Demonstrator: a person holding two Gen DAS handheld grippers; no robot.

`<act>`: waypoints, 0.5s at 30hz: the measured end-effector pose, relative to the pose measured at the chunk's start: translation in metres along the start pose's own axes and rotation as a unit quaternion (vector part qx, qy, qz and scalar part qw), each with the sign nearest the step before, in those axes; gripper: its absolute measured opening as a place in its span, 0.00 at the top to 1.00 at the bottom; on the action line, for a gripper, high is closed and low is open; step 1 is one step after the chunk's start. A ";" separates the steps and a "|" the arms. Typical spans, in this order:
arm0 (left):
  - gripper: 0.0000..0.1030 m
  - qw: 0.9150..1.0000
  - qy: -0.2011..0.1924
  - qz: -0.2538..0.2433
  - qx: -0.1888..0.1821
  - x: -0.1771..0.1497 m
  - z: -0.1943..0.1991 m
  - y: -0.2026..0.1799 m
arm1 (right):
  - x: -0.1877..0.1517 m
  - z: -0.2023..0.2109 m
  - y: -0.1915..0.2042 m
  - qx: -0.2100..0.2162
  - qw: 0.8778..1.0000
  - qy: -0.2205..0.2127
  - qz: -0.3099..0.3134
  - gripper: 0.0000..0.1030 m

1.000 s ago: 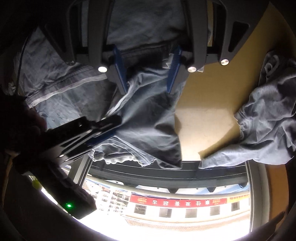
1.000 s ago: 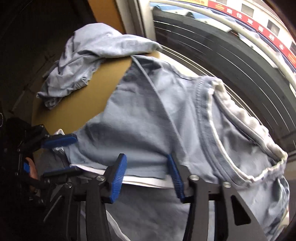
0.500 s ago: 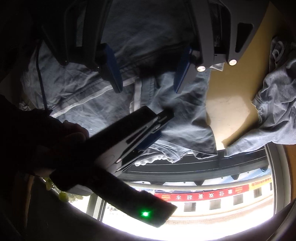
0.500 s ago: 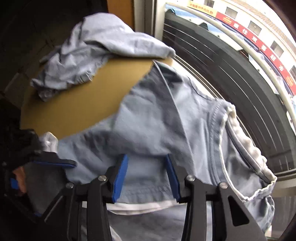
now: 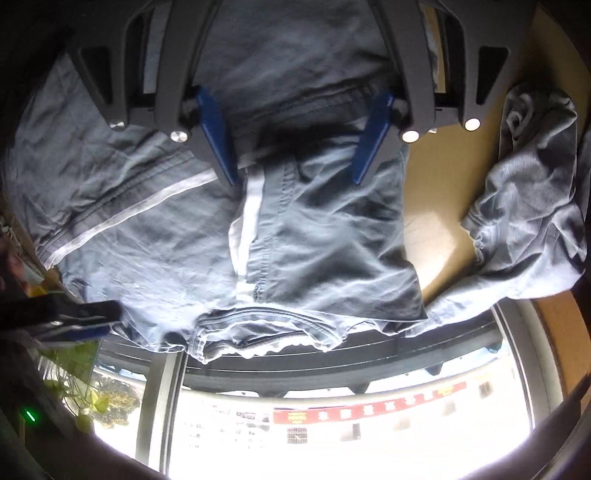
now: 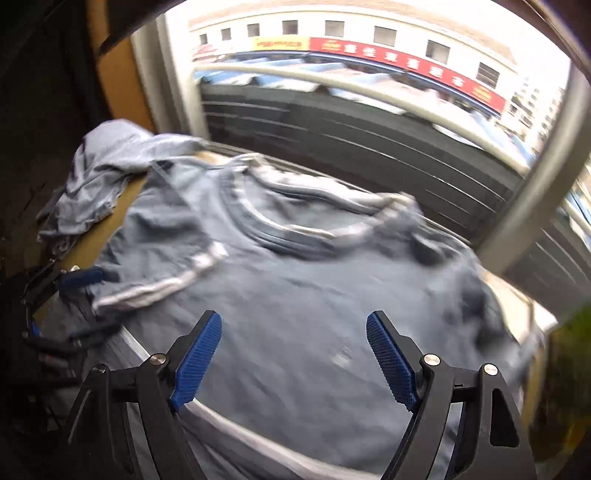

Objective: Fold clothes

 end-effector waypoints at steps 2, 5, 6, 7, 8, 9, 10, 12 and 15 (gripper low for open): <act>0.40 1.000 0.012 0.006 -0.001 0.003 0.002 0.000 | -0.031 0.035 -0.061 -0.054 0.996 -0.001 -0.069 0.19; 0.39 0.999 0.007 0.025 -0.025 0.021 0.010 -0.009 | -0.073 0.055 -0.145 -0.094 0.980 0.011 -0.173 0.20; 0.38 0.999 0.006 0.026 -0.038 0.028 0.011 -0.013 | -0.079 0.054 -0.158 -0.086 0.977 0.006 -0.196 0.23; 0.37 0.999 0.002 0.016 -0.030 0.033 0.009 -0.018 | -0.085 0.053 -0.171 -0.077 0.972 0.001 -0.220 0.23; 0.38 1.000 0.002 0.000 -0.010 0.035 0.003 -0.021 | -0.091 0.051 -0.184 -0.069 0.968 -0.004 -0.243 0.23; 0.38 1.000 0.005 -0.015 0.006 0.036 -0.007 -0.024 | -0.095 0.048 -0.191 -0.060 0.963 -0.010 -0.262 0.23; 0.38 1.000 0.010 -0.013 0.011 0.036 -0.014 -0.022 | -0.094 0.041 -0.192 -0.051 0.960 -0.016 -0.274 0.23; 0.37 1.000 0.021 0.018 0.005 0.035 -0.026 -0.012 | -0.092 0.032 -0.192 -0.037 0.955 -0.035 -0.291 0.23; 0.36 0.998 0.020 0.049 -0.016 0.032 -0.027 0.000 | -0.078 0.025 -0.182 -0.033 0.958 -0.051 -0.280 0.23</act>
Point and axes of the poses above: each gripper's, at about its wrist camera, not at the fingertips, and z roughly against the way its jaws point, y to its left, x to its top, the point moved 4 cm from there along -z, roughly the way its jaws point, and after that the axes turned 2 degrees about z, right-handed, at the moved point
